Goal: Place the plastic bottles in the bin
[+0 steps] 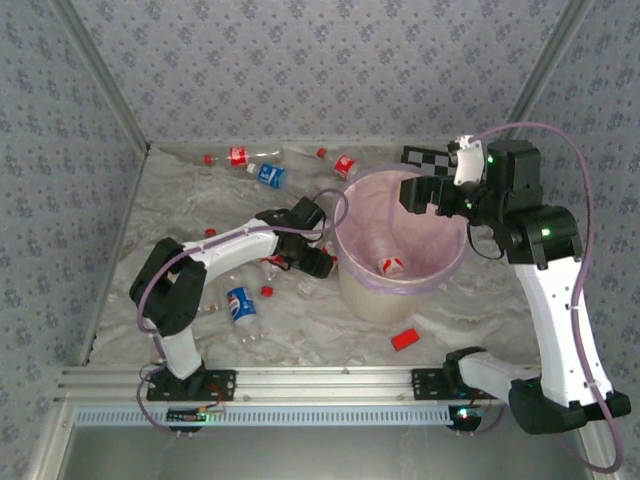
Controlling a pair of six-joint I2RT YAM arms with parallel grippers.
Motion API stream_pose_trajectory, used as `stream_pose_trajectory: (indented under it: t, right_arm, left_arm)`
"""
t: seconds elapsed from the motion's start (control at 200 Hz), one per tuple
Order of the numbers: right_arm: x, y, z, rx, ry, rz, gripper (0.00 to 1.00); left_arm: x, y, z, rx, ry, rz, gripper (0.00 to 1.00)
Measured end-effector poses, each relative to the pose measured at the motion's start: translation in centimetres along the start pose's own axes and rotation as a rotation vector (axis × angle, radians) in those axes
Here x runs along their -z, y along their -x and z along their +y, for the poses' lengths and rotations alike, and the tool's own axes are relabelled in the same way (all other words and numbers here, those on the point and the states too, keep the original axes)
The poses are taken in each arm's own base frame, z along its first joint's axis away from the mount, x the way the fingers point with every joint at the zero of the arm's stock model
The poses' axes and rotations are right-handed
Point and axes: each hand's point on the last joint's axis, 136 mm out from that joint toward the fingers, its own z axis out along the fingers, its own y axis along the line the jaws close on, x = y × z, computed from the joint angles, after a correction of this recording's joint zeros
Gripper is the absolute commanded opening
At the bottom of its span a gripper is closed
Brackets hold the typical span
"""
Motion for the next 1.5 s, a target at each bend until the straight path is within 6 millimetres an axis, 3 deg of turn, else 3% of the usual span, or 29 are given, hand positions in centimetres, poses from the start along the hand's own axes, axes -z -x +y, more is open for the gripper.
stream_pose_trajectory:
  t: [0.135, 0.255, 0.385, 0.71, 0.805, 0.95, 1.095, 1.264, 1.349, 1.499]
  right_arm:
    - [-0.2, -0.1, -0.2, -0.012, -0.001, 0.005, 1.00]
    - [-0.3, -0.1, -0.4, -0.016, -0.003, 0.003, 1.00]
    - [-0.3, 0.0, -0.5, -0.016, -0.005, -0.002, 1.00]
    - [-0.7, 0.3, -0.4, -0.015, 0.005, -0.006, 0.99]
    - [-1.2, 1.0, -0.1, -0.022, 0.028, -0.013, 0.99]
    - [-2.2, 2.4, 1.8, -0.026, 0.107, -0.044, 0.99]
    - [-3.7, 3.1, 6.5, 0.019, 0.258, -0.052, 0.99]
    - [-7.1, 3.0, 12.5, 0.101, 0.387, -0.014, 0.99]
    - [-9.0, 2.3, 15.0, 0.140, 0.436, 0.001, 0.99]
    - [-12.6, 1.3, 18.4, 0.190, 0.501, 0.034, 1.00]
  left_arm:
    - [-0.5, 0.0, 0.0, -0.001, 0.001, 0.008, 0.68]
    - [-0.9, 0.0, -0.2, -0.001, -0.009, 0.011, 0.76]
    - [-1.3, -0.1, -0.2, 0.010, -0.011, 0.024, 0.58]
    - [-0.2, 0.1, 0.6, 0.031, 0.019, 0.009, 0.53]
    - [2.1, 0.5, 1.8, 0.058, 0.055, -0.028, 0.51]
    - [8.6, 1.7, 4.2, 0.119, 0.117, -0.194, 0.47]
    - [15.4, 1.5, 6.5, 0.229, 0.114, -0.411, 0.44]
    - [21.3, 0.2, 8.9, 0.394, 0.002, -0.651, 0.44]
    - [23.4, 0.5, 8.8, 0.441, -0.102, -0.760, 0.44]
    - [25.8, 2.2, 6.8, 0.447, -0.311, -0.885, 0.44]
